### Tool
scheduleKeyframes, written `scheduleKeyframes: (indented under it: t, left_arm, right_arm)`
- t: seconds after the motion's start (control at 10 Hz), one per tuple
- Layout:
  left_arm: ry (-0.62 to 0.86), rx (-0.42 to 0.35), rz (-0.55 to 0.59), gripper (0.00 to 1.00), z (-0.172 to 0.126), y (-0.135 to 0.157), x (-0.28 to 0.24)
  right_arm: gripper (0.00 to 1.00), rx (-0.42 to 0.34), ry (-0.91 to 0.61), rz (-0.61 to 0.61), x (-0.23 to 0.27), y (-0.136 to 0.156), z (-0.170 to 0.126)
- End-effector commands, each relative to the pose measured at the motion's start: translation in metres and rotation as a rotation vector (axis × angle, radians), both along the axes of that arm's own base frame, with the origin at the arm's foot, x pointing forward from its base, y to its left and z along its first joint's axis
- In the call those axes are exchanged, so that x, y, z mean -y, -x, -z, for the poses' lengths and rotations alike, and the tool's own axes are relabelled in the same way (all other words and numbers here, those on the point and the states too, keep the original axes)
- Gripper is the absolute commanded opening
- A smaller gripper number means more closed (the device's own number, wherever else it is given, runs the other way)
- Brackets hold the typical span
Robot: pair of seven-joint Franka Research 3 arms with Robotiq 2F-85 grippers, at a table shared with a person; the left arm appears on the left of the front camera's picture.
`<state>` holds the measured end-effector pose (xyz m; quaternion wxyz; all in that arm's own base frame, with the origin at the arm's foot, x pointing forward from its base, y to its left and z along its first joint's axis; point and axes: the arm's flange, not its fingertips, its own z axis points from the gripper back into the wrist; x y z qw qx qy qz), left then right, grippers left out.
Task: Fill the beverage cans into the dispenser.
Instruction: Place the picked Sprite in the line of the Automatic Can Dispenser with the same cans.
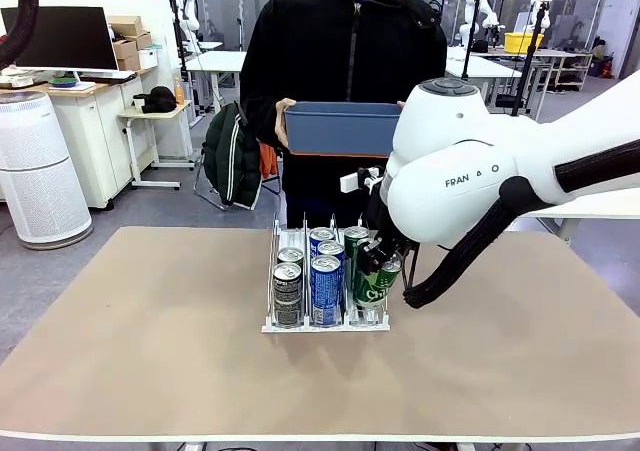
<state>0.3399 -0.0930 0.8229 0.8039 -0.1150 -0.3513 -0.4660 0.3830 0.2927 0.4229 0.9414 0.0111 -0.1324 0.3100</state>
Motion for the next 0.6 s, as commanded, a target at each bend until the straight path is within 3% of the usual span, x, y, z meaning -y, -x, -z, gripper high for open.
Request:
scheduleKeyframes:
  t: [0.0, 0.3, 0.5]
  left_arm:
    - [0.003, 0.003, -0.003, 1.0, 0.0003, -0.0003, -0.0009]
    - [0.003, 0.003, -0.003, 1.0, 0.0003, -0.0003, -0.0009]
    - [0.003, 0.003, -0.003, 1.0, 0.0003, -0.0003, -0.0009]
  right_arm:
    - [0.63, -0.003, 0.019, 0.007, 0.009, -0.0158, 0.0159]
    - [0.96, 0.001, 0.029, 0.009, 0.0057, -0.0198, 0.0239]
    - [1.0, -0.001, 0.024, 0.016, 0.0049, -0.0198, 0.0233]
